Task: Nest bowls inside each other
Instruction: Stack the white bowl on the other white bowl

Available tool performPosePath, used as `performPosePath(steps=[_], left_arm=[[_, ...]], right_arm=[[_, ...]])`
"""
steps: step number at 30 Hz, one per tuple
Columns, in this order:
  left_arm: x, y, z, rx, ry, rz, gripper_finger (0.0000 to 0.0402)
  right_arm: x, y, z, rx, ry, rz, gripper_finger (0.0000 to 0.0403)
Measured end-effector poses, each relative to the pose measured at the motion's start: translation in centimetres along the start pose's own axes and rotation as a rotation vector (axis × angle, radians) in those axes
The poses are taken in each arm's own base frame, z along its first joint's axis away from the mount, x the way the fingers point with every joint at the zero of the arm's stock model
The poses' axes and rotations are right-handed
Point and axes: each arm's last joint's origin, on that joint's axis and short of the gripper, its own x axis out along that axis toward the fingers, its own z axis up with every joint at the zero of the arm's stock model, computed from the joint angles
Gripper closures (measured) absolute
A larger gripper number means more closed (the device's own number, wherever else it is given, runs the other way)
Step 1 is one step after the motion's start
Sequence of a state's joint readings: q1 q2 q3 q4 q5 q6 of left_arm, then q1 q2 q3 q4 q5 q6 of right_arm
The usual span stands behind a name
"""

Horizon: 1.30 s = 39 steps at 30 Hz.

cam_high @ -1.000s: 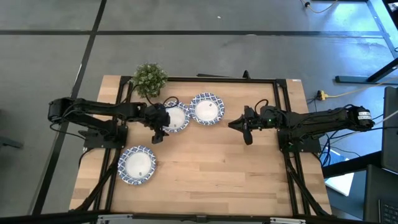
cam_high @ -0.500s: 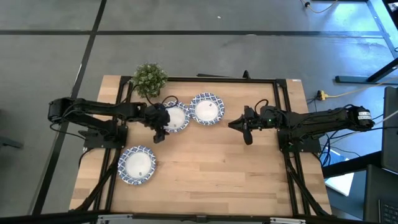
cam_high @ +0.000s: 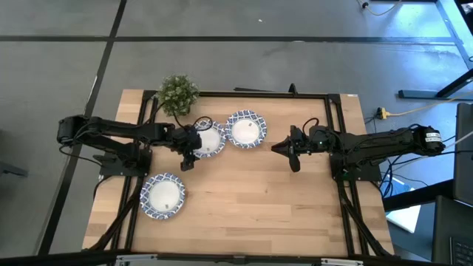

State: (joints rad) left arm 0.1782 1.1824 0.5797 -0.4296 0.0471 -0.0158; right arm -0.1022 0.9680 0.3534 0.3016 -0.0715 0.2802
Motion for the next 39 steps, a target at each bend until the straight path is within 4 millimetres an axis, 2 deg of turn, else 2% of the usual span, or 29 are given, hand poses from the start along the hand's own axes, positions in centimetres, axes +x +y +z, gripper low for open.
performPosePath(steps=[18,23,34,39], left_arm=[[3.0,0.1,-0.3,-0.001,0.105,0.045,0.0169],[3.3,0.2,-0.3,-0.034,0.114,0.065,0.0173],[3.3,0.2,-0.3,-0.054,0.113,0.065,0.0249],[3.3,0.2,-0.3,-0.054,0.113,0.065,0.027]], right_arm=[[0.0,0.0,-0.1,-0.002,0.008,-0.002,0.0352],[0.0,0.0,-0.1,0.0,0.015,-0.004,0.0352],[0.0,-0.1,-0.2,0.0,0.018,-0.005,0.0352],[0.0,-0.1,-0.2,0.001,0.018,-0.005,0.0352]])
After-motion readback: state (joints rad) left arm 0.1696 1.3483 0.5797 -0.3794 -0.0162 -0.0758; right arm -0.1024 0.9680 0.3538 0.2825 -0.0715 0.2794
